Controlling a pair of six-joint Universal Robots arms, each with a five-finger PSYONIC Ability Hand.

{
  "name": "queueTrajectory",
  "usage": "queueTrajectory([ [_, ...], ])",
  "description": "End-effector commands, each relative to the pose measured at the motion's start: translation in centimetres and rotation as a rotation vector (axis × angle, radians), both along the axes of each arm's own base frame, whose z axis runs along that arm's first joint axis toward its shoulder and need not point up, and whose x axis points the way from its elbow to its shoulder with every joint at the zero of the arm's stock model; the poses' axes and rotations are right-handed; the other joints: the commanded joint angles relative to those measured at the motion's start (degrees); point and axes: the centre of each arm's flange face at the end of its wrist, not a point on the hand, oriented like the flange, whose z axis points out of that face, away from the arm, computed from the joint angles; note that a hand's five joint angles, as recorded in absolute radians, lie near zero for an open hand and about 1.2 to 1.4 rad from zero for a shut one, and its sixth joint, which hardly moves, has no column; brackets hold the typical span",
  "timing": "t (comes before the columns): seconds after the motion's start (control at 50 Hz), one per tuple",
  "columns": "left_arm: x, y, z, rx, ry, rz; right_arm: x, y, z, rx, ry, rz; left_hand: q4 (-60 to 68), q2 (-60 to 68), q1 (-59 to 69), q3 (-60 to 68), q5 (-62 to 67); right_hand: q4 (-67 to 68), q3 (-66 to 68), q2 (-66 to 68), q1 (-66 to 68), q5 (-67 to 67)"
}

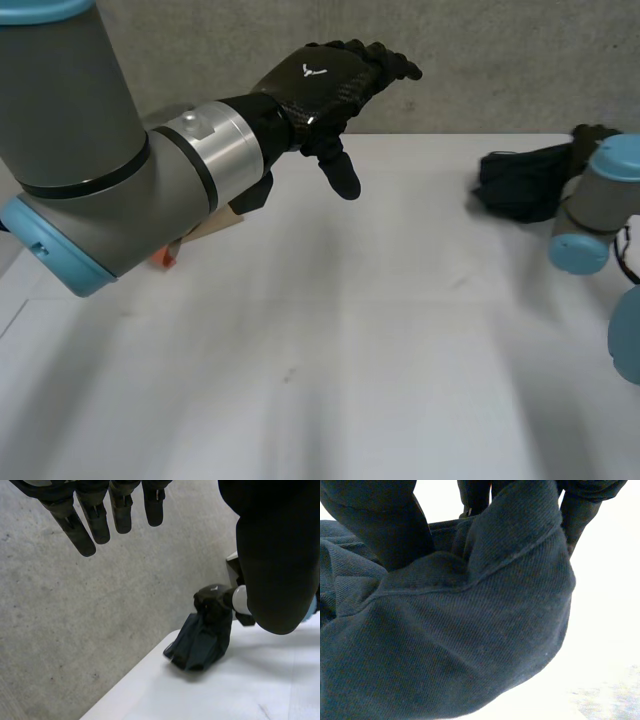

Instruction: Fold the laundry.

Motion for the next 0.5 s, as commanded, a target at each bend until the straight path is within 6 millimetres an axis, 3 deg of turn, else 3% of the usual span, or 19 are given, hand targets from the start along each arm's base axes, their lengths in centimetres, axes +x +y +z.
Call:
queueTrajectory([
  [0.02, -0.2, -0.3, -1.0, 0.020, -0.015, 0.002, -5.7, -3.1, -1.0, -0.051, 0.026, -0.027, -1.35, -1.73, -0.46, -1.52, -2.85, 12.50, 14.07, 14.11, 16.80, 16.25],
  [0.14, -0.4, -0.4, -1.2, 0.025, -0.016, -0.001, -10.2, -4.2, -2.2, -0.051, 0.034, -0.071, -1.35, -1.73, -0.46, -1.52, -2.85, 12.50, 14.07, 14.11, 16.80, 16.25],
  [0.22, -0.4, -0.4, -1.2, 0.022, -0.015, -0.003, -11.0, -4.3, -3.1, -0.028, 0.057, -0.042, -1.35, -1.73, -0.46, -1.52, -2.85, 11.15, 12.72, 12.76, 15.45, 14.90],
  [0.26, -0.5, -0.3, -1.2, 0.023, -0.016, -0.006, -11.4, -4.3, -3.6, -0.004, 0.078, -0.025, -1.35, -1.73, -0.46, -1.52, -2.85, -52.97, -51.40, -51.36, -48.67, -49.22],
  [0.28, -0.4, -0.3, -1.2, 0.025, -0.016, -0.006, -11.6, -4.2, -3.8, 0.014, 0.089, -0.015, -1.35, -1.73, -0.46, -1.52, -2.85, -57.50, -55.93, -55.89, -53.20, -53.75],
  [0.36, -0.3, -0.4, -1.4, 0.031, -0.021, -0.003, -14.3, -3.9, -4.2, 0.089, 0.141, -0.069, -1.35, -1.73, -0.46, -1.52, -2.85, -57.50, -55.93, -55.89, -53.20, -53.75],
  [0.38, -0.2, -0.4, -1.3, 0.031, -0.021, -0.001, -16.3, -3.8, -4.2, 0.094, 0.151, -0.132, -1.35, -1.73, -0.46, -1.52, -2.85, -57.50, -55.93, -55.89, -53.20, -53.75],
  [0.46, 0.0, -0.7, -1.2, 0.029, -0.017, 0.006, -19.9, -3.6, -3.6, 0.108, 0.193, -0.247, -1.35, -1.73, -0.46, -1.52, -2.85, -57.50, -55.93, -55.89, -53.20, -53.75],
  [0.5, 0.1, -0.7, -1.0, 0.027, -0.015, 0.008, -20.5, -3.6, -3.4, 0.113, 0.208, -0.258, -1.35, -1.73, -0.46, -1.52, -2.85, -57.50, -55.93, -55.89, -53.20, -53.75],
])
